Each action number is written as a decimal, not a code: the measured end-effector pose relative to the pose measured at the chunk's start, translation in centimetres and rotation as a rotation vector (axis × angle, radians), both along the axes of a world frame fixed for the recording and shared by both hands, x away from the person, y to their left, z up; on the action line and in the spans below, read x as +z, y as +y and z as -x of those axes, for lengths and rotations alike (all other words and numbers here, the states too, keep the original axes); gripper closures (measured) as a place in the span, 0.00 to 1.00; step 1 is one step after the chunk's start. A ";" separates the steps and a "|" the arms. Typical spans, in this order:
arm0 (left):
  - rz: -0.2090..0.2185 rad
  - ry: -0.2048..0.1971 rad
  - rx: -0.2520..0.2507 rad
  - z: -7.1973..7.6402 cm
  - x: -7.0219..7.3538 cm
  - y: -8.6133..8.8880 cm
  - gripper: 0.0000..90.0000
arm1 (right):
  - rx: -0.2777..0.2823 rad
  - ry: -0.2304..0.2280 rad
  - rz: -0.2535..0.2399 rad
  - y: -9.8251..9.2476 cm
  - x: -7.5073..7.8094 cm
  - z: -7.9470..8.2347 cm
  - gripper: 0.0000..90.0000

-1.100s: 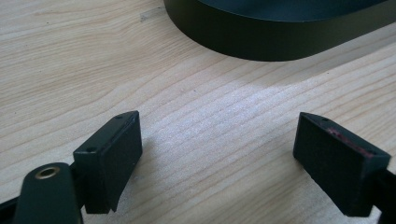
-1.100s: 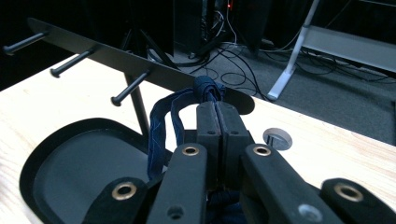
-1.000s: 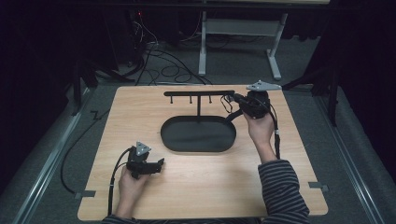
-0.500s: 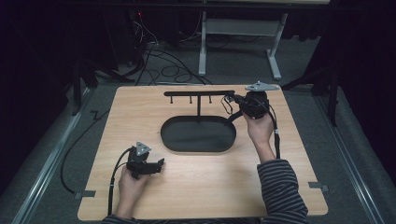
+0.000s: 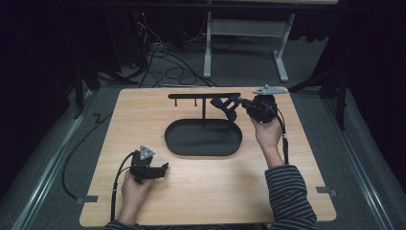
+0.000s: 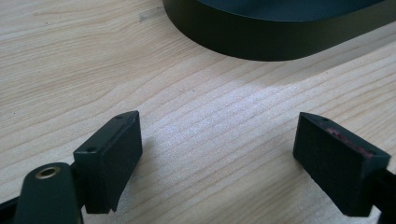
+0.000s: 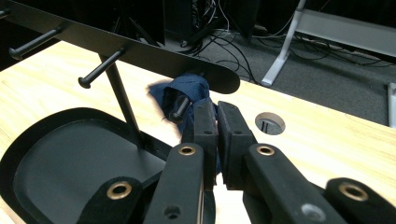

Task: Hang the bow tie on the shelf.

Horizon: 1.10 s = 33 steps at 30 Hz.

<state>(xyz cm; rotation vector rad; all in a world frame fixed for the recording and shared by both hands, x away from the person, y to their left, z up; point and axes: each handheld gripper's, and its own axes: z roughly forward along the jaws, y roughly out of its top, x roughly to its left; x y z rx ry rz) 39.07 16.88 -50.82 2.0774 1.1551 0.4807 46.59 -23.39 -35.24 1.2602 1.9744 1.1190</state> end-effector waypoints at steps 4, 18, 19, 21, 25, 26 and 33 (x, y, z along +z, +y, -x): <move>0.000 0.000 0.000 0.0 0.0 0.0 0.18 | 0.007 -0.005 -0.007 -0.5 0.1 0.4 0.95; 0.000 0.000 0.000 0.0 0.0 0.0 0.18 | 0.013 -0.020 -0.032 -2.0 0.4 2.0 0.91; 0.000 0.000 0.000 0.0 0.0 0.0 0.18 | 0.012 -0.019 -0.032 -2.1 0.4 2.1 0.90; 0.000 0.000 0.001 0.0 0.0 0.0 0.18 | 0.011 -0.019 -0.041 -2.3 0.3 2.2 0.89; 0.000 0.000 0.000 0.0 0.0 0.0 0.18 | 0.002 -0.009 -0.055 -2.7 0.2 2.3 0.84; 0.002 0.000 0.000 0.0 0.0 0.0 0.18 | 0.002 -0.005 -0.066 -2.9 0.3 2.3 0.82; 0.002 -0.001 0.001 0.0 0.0 0.0 0.18 | 0.004 0.000 -0.082 -3.3 0.3 2.8 0.73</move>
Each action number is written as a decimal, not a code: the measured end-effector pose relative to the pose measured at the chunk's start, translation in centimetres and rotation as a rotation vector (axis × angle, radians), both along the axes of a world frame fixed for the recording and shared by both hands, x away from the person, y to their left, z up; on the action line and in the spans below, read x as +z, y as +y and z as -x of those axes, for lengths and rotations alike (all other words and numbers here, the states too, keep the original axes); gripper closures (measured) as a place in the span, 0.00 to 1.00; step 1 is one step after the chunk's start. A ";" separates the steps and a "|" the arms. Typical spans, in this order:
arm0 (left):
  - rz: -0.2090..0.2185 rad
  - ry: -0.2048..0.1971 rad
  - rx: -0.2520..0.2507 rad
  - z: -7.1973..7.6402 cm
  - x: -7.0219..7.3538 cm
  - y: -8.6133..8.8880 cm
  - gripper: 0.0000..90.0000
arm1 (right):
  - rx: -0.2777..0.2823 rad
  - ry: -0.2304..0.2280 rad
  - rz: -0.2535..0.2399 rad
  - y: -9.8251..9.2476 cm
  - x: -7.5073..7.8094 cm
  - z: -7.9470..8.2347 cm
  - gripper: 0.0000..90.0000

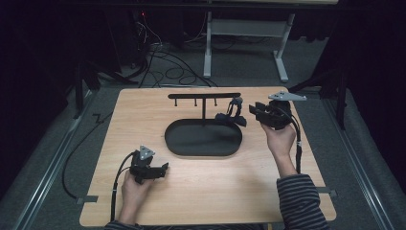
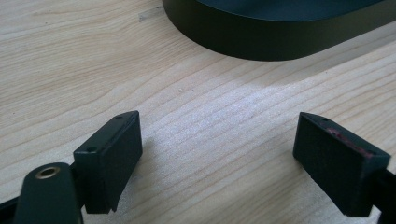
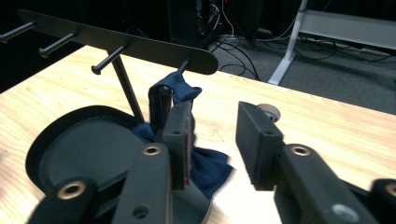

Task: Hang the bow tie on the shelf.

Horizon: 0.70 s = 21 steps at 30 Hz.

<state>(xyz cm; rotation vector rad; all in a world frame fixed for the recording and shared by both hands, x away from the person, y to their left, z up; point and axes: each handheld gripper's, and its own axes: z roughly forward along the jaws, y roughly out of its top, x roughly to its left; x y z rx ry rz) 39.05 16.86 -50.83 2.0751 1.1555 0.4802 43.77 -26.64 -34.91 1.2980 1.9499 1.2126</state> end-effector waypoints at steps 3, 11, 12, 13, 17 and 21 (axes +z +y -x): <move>0.000 0.000 0.000 0.0 0.0 0.0 0.18 | -0.004 -0.002 -0.014 -0.5 0.1 0.4 0.68; 0.000 0.000 0.000 0.0 0.0 0.0 0.18 | 0.005 -0.010 -0.024 -1.0 0.6 1.4 0.65; 0.000 0.000 0.000 0.0 0.0 0.0 0.18 | 0.006 -0.011 -0.027 -1.1 0.7 1.5 0.65; 0.000 0.000 0.000 0.0 0.0 0.0 0.18 | 0.005 -0.008 -0.029 -1.2 0.7 1.6 0.65; 0.000 0.000 0.000 0.0 0.0 0.0 0.18 | 0.004 -0.007 -0.035 -1.6 0.5 2.1 0.64; 0.000 0.000 0.000 0.0 0.0 0.0 0.18 | 0.000 -0.017 -0.018 -1.8 0.4 2.6 0.64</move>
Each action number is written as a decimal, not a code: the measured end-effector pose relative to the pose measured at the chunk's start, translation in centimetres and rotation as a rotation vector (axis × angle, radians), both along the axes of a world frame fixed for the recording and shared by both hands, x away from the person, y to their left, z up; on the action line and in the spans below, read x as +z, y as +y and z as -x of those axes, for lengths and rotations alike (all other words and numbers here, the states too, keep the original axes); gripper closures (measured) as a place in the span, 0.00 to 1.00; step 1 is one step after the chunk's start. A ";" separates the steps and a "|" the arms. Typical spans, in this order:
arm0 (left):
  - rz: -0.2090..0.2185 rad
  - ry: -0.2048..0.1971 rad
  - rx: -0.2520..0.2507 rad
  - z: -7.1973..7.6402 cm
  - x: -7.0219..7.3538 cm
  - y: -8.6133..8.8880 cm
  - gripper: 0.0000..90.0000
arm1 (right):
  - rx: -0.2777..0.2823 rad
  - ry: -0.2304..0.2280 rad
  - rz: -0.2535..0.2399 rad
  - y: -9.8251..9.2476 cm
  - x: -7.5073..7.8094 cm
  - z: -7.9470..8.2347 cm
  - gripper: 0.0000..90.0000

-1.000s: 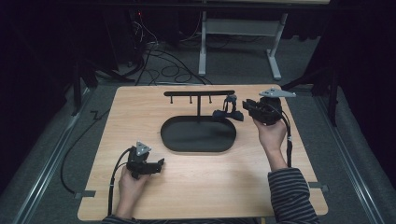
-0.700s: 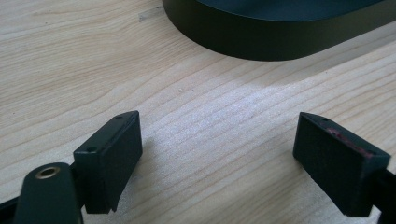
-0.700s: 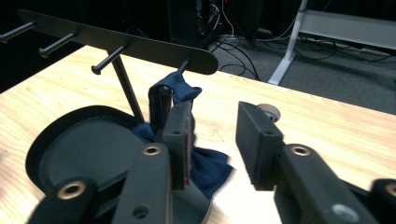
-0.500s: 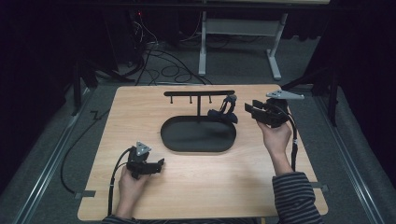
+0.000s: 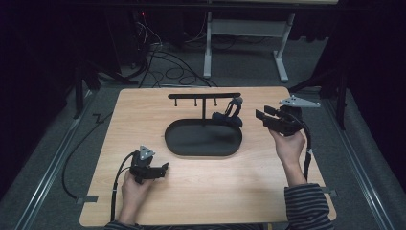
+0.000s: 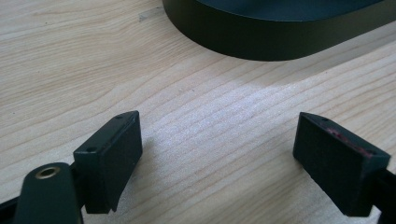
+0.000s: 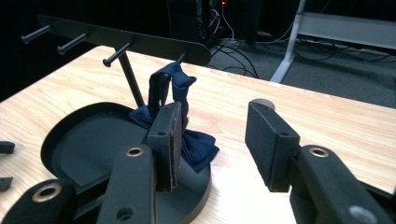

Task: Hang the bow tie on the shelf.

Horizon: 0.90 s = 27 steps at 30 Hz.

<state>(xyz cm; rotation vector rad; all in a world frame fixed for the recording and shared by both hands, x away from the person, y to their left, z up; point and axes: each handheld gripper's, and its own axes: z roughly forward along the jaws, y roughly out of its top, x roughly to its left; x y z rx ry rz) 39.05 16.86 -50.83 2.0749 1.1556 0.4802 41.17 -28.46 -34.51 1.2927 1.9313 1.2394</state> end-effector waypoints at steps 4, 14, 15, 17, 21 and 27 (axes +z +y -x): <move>0.000 0.000 0.000 0.0 0.0 0.0 0.18 | 0.000 -0.002 -0.006 -0.2 -0.1 0.4 0.64; 0.000 0.000 0.000 0.0 0.0 0.0 0.18 | -0.006 -0.009 -0.028 -1.2 -0.4 1.8 0.64; 0.000 0.000 0.000 0.0 0.0 0.0 0.18 | -0.006 -0.009 -0.028 -1.2 -0.4 1.8 0.64; 0.000 0.000 0.000 0.0 0.0 0.0 0.18 | -0.005 -0.010 -0.029 -1.4 -0.5 2.0 0.63; 0.000 0.000 0.000 0.0 0.0 0.0 0.18 | -0.013 -0.002 -0.038 -2.0 -1.0 2.6 0.63; 0.000 0.000 0.000 0.0 0.0 0.0 0.18 | -0.016 0.004 -0.055 -2.5 -1.4 3.1 0.63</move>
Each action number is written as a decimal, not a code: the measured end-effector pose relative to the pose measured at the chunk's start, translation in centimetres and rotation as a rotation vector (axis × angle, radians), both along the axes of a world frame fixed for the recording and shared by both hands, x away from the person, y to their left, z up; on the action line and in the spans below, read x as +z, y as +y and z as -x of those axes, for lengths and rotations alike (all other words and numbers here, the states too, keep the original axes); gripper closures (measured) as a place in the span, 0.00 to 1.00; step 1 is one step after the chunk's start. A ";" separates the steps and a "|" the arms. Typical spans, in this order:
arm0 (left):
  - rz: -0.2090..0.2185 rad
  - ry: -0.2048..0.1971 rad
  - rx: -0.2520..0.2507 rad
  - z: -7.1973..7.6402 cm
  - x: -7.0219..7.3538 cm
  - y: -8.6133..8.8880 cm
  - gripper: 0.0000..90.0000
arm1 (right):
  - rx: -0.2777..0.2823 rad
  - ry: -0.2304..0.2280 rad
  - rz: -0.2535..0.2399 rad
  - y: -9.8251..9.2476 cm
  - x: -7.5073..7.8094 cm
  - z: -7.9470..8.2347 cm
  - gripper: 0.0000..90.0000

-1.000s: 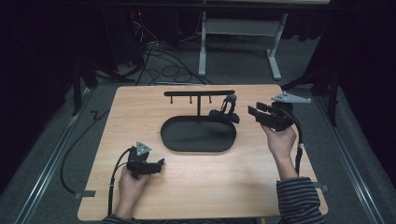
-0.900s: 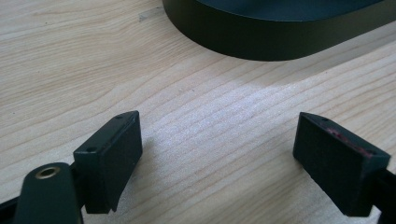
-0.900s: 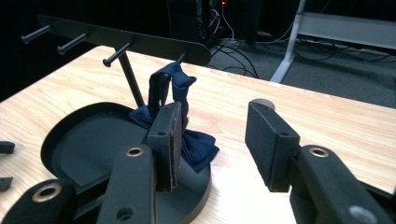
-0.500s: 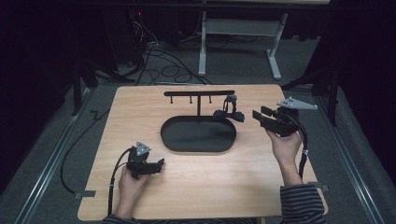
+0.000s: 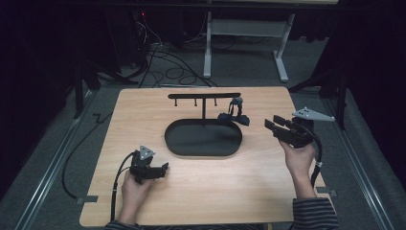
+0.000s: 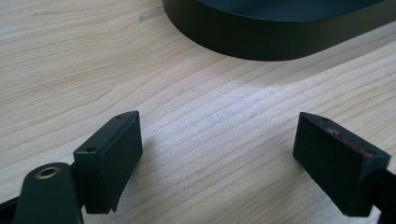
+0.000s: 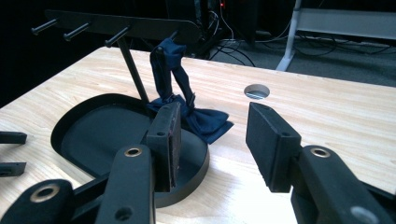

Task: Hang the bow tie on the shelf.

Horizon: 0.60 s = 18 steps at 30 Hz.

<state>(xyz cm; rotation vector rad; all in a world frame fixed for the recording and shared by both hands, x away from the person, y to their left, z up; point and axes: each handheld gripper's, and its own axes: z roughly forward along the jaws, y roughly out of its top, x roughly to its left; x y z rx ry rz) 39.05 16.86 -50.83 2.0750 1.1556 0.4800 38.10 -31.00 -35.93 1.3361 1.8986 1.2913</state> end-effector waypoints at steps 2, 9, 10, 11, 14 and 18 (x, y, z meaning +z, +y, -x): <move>0.000 0.000 0.000 0.0 0.0 0.0 0.18 | -0.004 0.003 -0.005 -0.1 -0.2 0.2 0.63; -0.002 0.001 -0.001 0.0 0.0 0.0 0.18 | 0.002 0.013 -0.011 -0.3 -1.0 0.8 0.63; -0.002 0.001 -0.001 0.0 0.0 0.0 0.18 | 0.003 0.017 -0.015 -0.4 -1.3 1.1 0.63; -0.002 0.001 -0.002 0.0 0.0 0.0 0.18 | 0.005 0.017 -0.014 -0.4 -1.4 1.2 0.63; -0.002 0.001 -0.001 0.0 0.0 0.0 0.18 | 0.005 0.019 -0.015 -0.5 -1.7 1.4 0.63; -0.002 0.001 -0.002 0.0 0.0 0.0 0.18 | 0.005 0.022 -0.021 -0.6 -2.1 1.9 0.63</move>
